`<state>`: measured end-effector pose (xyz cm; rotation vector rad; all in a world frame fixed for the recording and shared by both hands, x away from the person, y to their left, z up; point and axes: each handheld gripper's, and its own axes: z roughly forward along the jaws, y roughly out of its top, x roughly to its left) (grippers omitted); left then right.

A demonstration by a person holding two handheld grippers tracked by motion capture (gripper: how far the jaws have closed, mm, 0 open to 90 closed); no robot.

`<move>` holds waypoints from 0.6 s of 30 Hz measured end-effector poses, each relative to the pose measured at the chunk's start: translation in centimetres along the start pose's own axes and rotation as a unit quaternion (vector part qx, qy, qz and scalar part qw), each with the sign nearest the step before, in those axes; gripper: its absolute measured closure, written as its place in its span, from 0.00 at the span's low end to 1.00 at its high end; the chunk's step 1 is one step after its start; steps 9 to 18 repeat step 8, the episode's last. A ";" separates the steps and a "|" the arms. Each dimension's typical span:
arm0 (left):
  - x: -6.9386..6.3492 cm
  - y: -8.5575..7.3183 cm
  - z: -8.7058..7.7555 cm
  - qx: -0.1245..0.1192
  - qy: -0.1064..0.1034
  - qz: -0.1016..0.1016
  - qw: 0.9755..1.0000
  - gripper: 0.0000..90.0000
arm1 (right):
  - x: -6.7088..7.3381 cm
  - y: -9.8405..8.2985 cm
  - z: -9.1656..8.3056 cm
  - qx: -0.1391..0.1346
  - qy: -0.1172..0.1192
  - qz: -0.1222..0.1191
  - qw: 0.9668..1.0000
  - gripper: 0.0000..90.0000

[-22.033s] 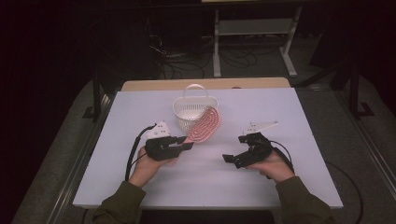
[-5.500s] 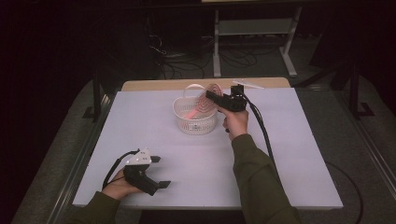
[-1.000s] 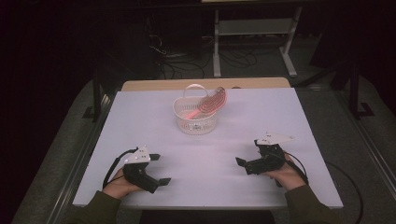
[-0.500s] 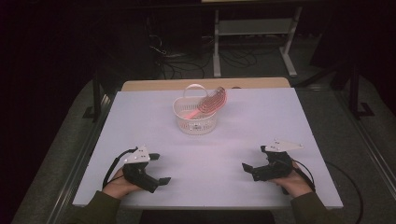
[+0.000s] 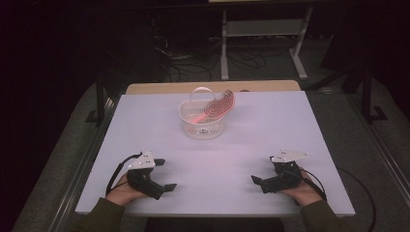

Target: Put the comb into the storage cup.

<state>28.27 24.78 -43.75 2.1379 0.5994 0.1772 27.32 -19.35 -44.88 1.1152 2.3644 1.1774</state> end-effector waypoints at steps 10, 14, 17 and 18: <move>0.0 0.0 0.0 0.000 -0.001 0.000 1.000 0.00 | 0.0 0.0 0.1 0.002 -0.001 0.001 1.000 0.00; 0.0 0.0 0.0 0.000 -0.001 0.000 1.000 0.00 | 0.0 0.0 0.1 0.002 -0.001 0.001 1.000 0.00; 0.0 0.0 0.0 0.000 -0.001 0.000 1.000 0.00 | 0.0 0.0 0.1 0.002 -0.001 0.001 1.000 0.00; 0.0 0.0 0.0 0.000 -0.001 0.000 1.000 0.00 | 0.0 0.0 0.1 0.002 -0.001 0.001 1.000 0.00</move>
